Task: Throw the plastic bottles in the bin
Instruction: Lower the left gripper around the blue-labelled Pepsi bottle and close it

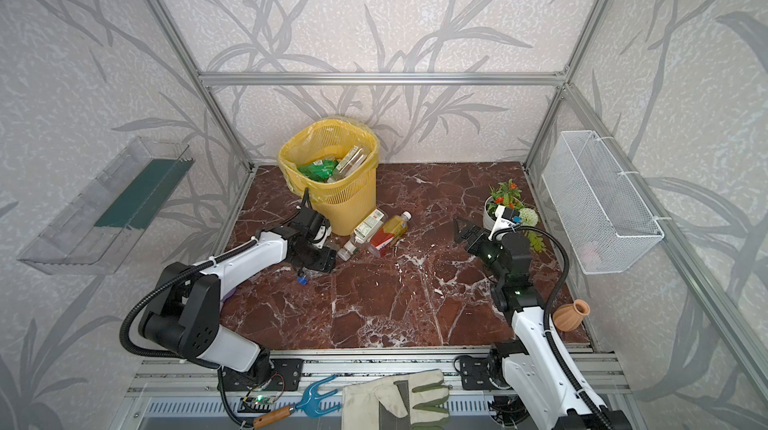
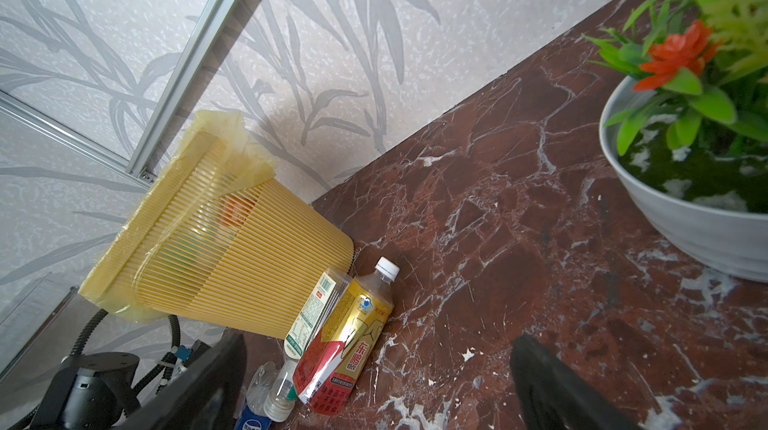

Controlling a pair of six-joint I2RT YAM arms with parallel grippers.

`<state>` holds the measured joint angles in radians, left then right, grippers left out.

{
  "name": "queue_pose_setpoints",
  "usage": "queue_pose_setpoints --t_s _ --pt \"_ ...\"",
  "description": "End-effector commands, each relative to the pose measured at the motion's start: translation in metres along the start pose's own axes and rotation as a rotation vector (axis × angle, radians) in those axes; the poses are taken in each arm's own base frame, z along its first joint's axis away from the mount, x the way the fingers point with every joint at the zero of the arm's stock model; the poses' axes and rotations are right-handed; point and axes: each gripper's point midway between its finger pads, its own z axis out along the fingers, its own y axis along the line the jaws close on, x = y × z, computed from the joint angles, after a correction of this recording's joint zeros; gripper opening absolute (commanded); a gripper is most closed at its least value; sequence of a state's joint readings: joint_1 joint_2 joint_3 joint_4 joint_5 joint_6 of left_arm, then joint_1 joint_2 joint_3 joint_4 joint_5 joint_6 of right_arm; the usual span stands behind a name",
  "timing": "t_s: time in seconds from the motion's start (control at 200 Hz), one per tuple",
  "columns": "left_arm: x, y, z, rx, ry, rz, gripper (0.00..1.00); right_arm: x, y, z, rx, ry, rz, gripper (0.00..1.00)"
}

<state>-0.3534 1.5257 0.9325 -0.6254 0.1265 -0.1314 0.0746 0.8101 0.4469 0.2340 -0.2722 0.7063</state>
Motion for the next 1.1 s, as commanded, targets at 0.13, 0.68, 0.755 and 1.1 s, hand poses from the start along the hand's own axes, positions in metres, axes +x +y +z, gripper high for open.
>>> queue_pose_setpoints --t_s 0.13,0.68,0.755,1.1 --pt "0.02 -0.023 -0.021 0.108 0.041 -0.013 0.75 0.0 0.0 0.001 -0.011 0.0 0.018 0.99" --pt "0.0 0.026 -0.018 -0.168 -0.079 -0.065 0.84 0.002 -0.003 -0.001 -0.004 0.001 0.027 0.99" --pt "0.0 0.029 -0.015 -0.192 -0.06 -0.058 0.84 0.002 -0.003 -0.002 -0.001 0.001 0.026 0.99" --pt "-0.006 0.018 0.012 -0.144 0.035 -0.028 0.86 0.001 -0.002 -0.001 -0.009 0.003 0.039 0.99"
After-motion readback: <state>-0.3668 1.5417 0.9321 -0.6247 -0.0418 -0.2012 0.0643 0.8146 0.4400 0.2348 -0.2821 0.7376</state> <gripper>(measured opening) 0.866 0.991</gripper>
